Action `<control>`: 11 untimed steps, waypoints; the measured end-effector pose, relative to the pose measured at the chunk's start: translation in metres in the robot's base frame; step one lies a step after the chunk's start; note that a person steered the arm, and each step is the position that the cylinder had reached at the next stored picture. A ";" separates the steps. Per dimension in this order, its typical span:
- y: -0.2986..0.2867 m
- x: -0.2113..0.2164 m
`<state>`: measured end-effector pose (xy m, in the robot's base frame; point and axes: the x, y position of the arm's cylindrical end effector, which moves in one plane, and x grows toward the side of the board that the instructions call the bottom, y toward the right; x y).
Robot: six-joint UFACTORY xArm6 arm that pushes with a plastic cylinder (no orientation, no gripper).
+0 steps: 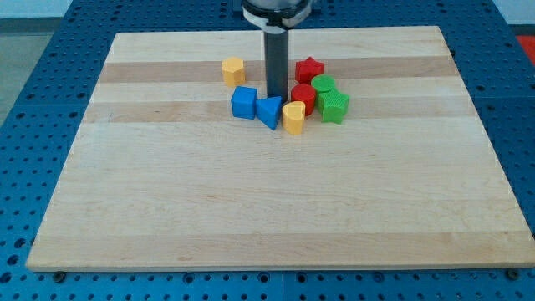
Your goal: Slide the heart into the cube
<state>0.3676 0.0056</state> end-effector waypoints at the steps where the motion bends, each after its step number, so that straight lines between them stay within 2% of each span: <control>1: 0.019 0.007; 2: 0.038 0.008; 4: 0.052 0.041; 7: 0.003 0.049; 9: -0.007 0.071; 11: -0.030 0.067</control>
